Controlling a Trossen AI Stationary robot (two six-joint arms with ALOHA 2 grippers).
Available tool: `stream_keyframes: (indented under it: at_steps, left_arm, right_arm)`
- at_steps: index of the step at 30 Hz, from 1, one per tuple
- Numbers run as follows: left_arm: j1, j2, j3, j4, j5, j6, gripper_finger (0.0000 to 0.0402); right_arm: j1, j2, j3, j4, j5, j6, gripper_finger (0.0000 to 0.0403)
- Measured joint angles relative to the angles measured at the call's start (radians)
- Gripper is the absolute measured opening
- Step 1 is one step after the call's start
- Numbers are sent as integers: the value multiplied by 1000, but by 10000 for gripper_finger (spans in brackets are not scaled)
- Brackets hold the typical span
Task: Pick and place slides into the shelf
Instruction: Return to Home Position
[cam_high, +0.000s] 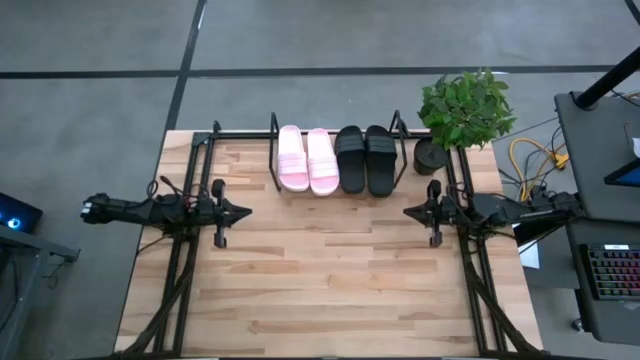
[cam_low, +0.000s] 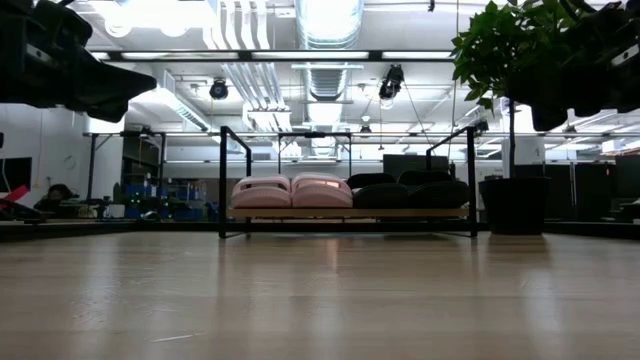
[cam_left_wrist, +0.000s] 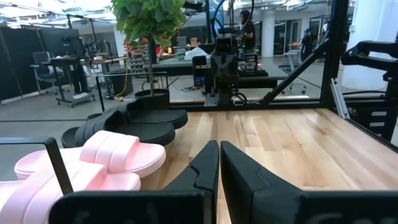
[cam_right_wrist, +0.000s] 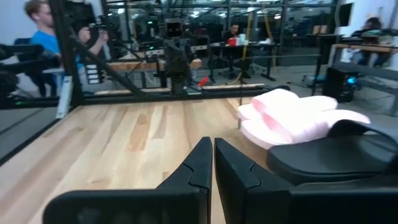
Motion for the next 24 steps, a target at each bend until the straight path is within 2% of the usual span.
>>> stream_keyframes:
  at_steps: [11,16,21,24]
  left_arm:
    - [0,14,0,-4,0,-7,0]
    - [0,10,0,-5,0,-7,0]
    - [0,12,1,-13,1,-7,0]
    - [0,8,5,-27,1,-8,0]
  right_arm:
    - [0,49,0,34,-51,-14,8]
    - [-1,48,0,15,16,-93,8]
    - [0,45,3,-14,-105,-72,8]
    - [0,36,65,-93,-83,-61,8]
